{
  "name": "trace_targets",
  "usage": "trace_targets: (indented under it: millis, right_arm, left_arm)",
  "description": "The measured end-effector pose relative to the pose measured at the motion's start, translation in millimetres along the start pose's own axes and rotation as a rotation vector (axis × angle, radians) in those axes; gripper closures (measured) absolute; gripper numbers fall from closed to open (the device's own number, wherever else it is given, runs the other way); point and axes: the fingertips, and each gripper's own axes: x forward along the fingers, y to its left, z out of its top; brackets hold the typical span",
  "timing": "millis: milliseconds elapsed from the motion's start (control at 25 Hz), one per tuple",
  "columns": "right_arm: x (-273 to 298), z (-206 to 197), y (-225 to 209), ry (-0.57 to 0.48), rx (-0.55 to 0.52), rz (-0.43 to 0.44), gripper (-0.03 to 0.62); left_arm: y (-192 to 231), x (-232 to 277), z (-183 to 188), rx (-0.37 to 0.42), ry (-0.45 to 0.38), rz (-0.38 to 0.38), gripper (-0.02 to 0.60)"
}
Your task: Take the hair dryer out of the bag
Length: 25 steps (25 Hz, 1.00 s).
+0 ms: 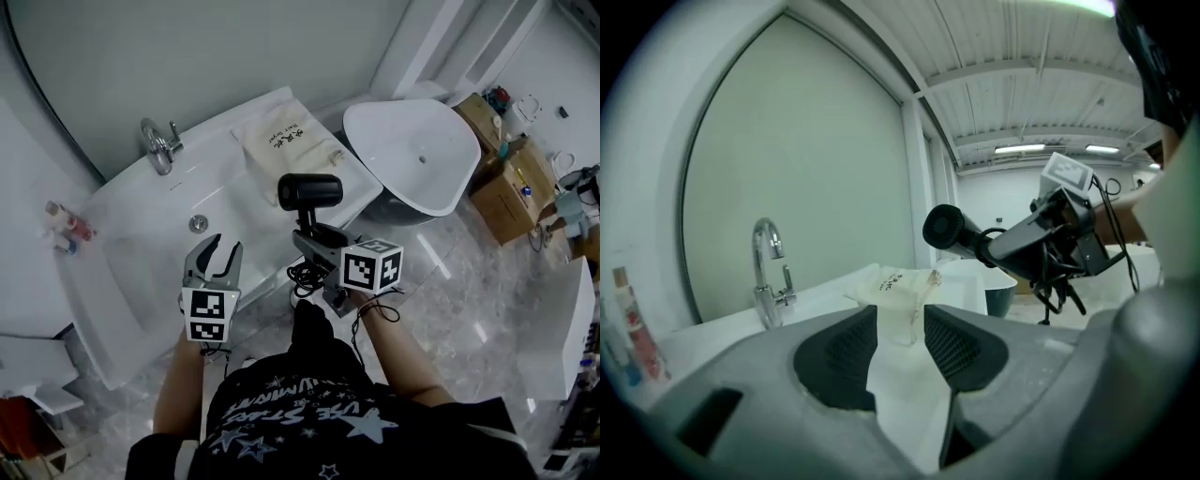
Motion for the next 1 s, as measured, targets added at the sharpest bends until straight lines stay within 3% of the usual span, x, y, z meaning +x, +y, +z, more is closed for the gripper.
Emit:
trace_targets:
  millis: [160, 360, 520, 720, 1000]
  right_arm:
    - [-9.0, -19.5, 36.6, -0.046, 0.003, -0.014, 0.405]
    - [-19.5, -51.4, 77.4, -0.044, 0.015, -0.045, 0.405]
    - [-34.9, -72.9, 103.1, -0.048, 0.012, -0.060, 0.405]
    - [-57.5, -95.3, 109.2, -0.084, 0.053, -0.110, 0.405]
    - [-95.8, -113.9, 103.7, -0.115, 0.062, -0.135, 0.405]
  left_arm:
    - [4.9, -51.4, -16.4, -0.012, -0.003, 0.005, 0.424]
    - [6.8, -104.3, -27.2, -0.034, -0.033, -0.001, 0.497]
    - [-5.3, -126.2, -34.5, -0.068, -0.049, -0.062, 0.546]
    - [-34.0, -136.9, -47.3, -0.044, -0.006, -0.160, 0.554]
    - [-77.3, -143.0, -54.3, -0.024, 0.016, -0.198, 0.554]
